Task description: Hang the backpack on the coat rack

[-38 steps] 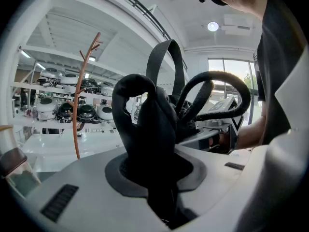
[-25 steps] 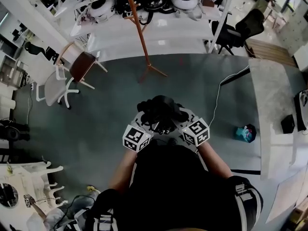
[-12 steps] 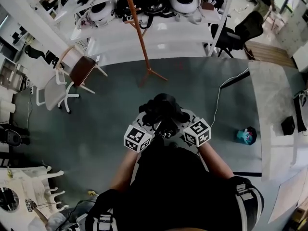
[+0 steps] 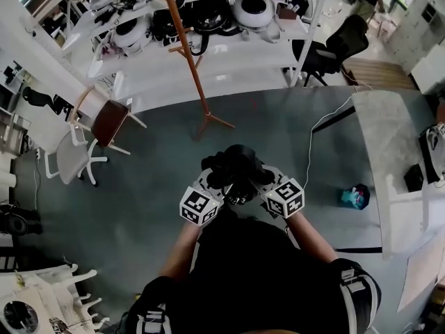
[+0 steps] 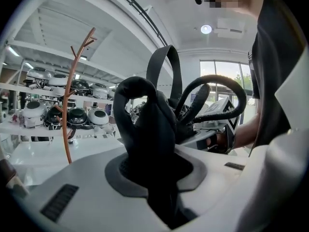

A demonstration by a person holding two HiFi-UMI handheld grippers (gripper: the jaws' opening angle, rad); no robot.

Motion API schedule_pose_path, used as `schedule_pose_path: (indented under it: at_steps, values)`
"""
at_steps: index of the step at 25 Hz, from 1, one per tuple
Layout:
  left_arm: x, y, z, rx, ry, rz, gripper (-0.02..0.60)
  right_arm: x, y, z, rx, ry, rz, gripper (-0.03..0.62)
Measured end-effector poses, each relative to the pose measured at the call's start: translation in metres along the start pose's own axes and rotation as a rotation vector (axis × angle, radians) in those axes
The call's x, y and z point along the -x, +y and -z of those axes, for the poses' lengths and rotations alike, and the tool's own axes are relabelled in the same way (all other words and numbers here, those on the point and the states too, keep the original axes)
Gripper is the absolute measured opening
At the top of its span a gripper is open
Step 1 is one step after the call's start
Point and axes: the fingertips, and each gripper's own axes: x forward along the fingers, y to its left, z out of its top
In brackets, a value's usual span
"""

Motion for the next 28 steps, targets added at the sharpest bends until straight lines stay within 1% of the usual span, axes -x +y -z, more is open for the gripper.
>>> schedule_pose_path:
  at_steps: [7,15,20,28]
  values:
    - [-0.009,0.062,-0.014,-0.014,-0.006,0.045,0.106,-0.052,-0.021,-0.028,-0.005,-0.022,0.048,0.081]
    - [-0.016,0.128,-0.028,-0.04,0.01,0.1,0.104,-0.108,-0.04,-0.057,-0.026,-0.042,0.095,0.081]
    - [-0.012,0.163,-0.027,-0.044,0.007,0.109,0.104,-0.143,-0.043,-0.063,-0.032,-0.05,0.11,0.081]
    - [0.007,0.209,-0.023,-0.047,0.008,0.106,0.103,-0.192,-0.034,-0.072,-0.034,-0.058,0.117,0.081]
